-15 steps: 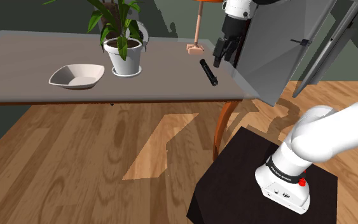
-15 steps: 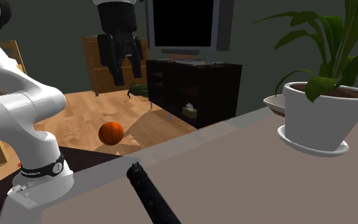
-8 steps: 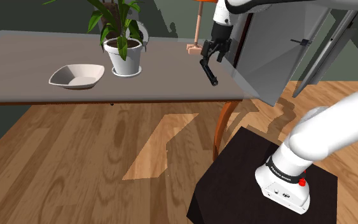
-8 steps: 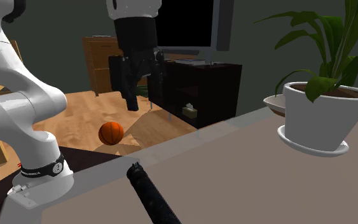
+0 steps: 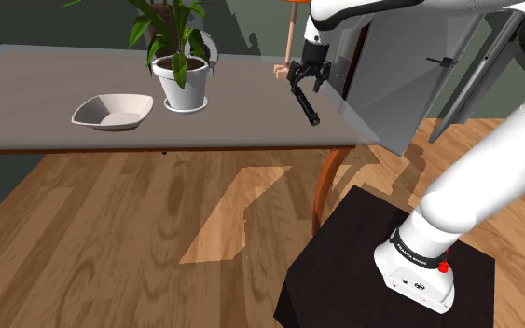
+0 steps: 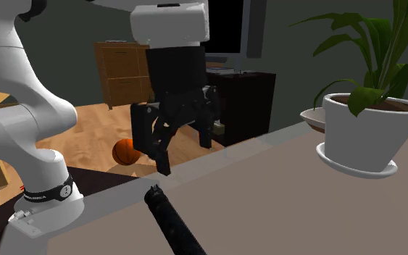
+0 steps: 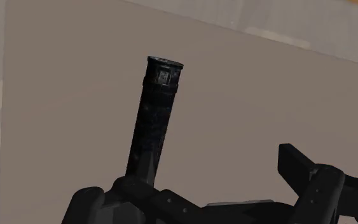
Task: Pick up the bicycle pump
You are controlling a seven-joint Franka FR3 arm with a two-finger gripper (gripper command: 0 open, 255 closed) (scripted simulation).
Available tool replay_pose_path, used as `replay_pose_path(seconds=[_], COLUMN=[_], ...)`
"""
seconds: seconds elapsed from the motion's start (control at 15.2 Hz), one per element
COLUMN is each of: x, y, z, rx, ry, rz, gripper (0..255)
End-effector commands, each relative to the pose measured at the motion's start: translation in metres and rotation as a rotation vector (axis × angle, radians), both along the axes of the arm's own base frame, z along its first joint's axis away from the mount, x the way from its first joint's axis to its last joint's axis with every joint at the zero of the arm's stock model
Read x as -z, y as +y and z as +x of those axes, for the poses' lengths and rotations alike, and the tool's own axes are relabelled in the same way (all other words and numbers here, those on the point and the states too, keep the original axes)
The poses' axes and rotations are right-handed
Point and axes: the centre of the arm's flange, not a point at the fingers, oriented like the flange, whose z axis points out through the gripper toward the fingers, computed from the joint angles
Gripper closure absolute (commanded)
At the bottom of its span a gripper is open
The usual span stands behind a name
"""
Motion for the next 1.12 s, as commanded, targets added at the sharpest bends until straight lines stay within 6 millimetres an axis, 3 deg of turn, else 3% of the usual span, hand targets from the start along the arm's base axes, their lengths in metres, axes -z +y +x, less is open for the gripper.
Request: replay_pose_path(seconds=[0.0, 0.46, 1.06], x=[0.011, 0.048, 0.088], y=[-0.021, -0.099, -0.099], z=[0.011, 0.042, 0.042], rx=[0.066, 0.283, 0.283], ry=[0.003, 0.016, 0.016], rz=[0.004, 0.02, 0.02], gripper=[0, 0, 0])
